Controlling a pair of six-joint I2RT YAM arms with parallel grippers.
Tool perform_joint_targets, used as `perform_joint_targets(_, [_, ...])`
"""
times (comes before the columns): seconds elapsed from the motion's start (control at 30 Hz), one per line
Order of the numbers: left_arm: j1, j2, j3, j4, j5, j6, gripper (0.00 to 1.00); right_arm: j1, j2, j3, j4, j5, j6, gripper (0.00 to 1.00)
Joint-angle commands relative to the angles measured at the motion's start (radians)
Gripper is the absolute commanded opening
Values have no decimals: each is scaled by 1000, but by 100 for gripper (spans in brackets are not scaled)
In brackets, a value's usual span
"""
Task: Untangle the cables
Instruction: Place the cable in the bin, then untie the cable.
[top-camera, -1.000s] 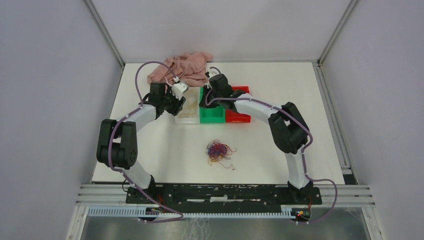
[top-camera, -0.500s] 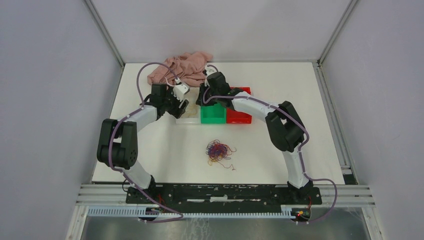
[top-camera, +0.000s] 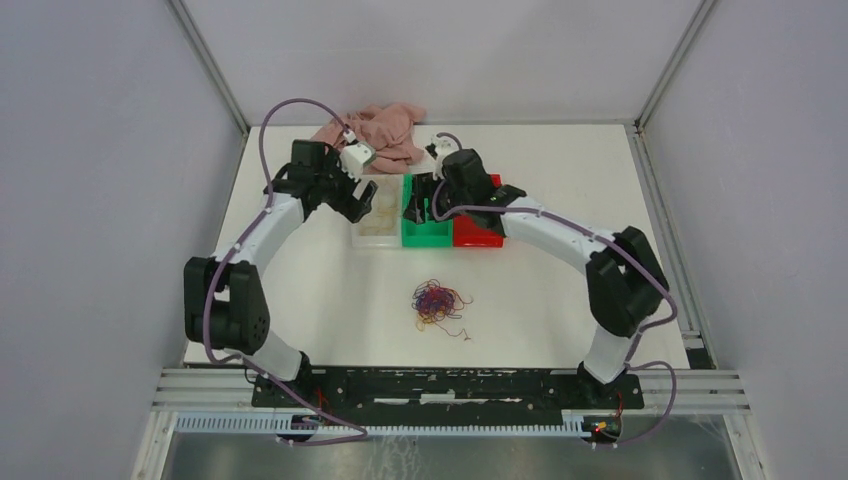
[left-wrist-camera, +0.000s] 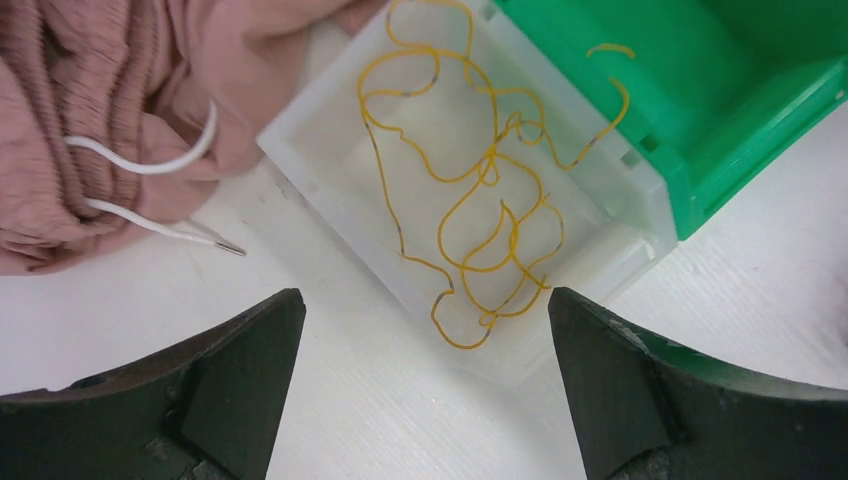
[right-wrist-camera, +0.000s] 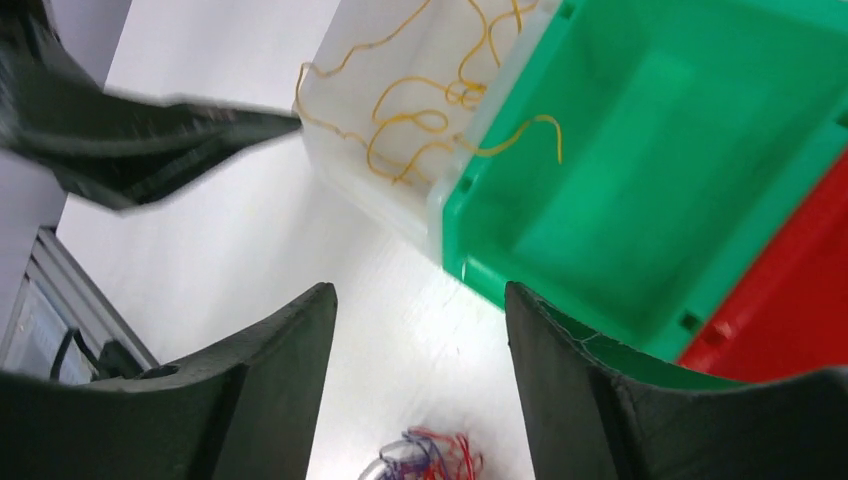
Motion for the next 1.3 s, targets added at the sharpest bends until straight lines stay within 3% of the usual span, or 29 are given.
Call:
perform_joint_targets(0.0, [-4, -101, 100, -151, 49, -36, 99, 11, -187, -179, 20, -46, -87, 72])
perform_joint_targets(0.3, [-3, -219, 103, -260, 109, 10, 99, 255, -371, -391, -168, 83, -326, 91])
perform_joint_targets(0.5, [-3, -273, 102, -290, 123, 27, 99, 379, -299, -381, -266, 230, -411, 88])
perform_joint_targets(0.67, [-4, -305, 90, -302, 116, 52, 99, 399, -199, -338, -300, 322, -429, 66])
perform_joint_targets(0.8, [-3, -331, 76, -307, 135, 58, 99, 397, -170, -315, -276, 340, -419, 25])
perform_joint_targets(0.9, [-3, -370, 34, -311, 177, 89, 99, 362, -233, -319, -215, 233, -354, 10])
perform_joint_targets(1.07, [-6, -446, -59, -355, 259, 159, 100, 215, -353, -385, -67, -36, -137, 5])
perform_joint_targets(1.27, [-42, -532, -180, -402, 358, 208, 96, 113, -424, -495, 141, -235, 62, 4])
